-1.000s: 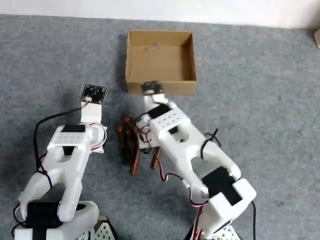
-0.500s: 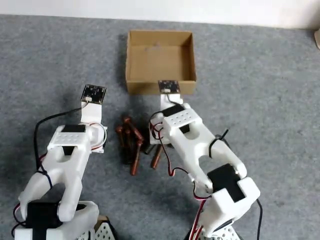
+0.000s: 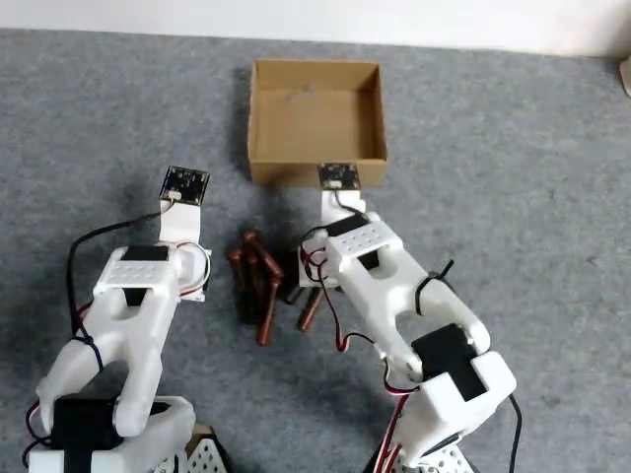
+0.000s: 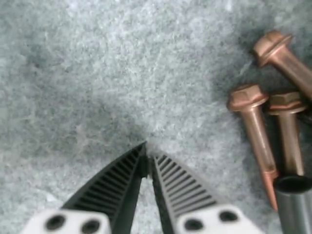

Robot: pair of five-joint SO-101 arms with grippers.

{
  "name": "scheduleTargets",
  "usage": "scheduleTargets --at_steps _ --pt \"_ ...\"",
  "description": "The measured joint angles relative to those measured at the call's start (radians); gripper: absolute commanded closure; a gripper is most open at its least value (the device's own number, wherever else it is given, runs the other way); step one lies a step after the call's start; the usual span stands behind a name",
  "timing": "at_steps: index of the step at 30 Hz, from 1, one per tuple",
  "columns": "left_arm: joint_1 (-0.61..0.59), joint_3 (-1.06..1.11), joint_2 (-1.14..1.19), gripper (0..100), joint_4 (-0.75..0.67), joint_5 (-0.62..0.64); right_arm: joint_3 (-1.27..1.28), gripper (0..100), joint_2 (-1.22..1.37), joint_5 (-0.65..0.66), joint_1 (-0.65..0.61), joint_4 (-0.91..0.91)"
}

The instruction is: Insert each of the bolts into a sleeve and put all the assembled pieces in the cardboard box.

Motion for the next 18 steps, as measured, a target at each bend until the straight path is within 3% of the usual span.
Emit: scheduleTargets --at_steps 18 --pt "0.0 0.0 0.0 99 -0.02 0.0 -0.064 67.0 0.002 -0.086 0.055 0.029"
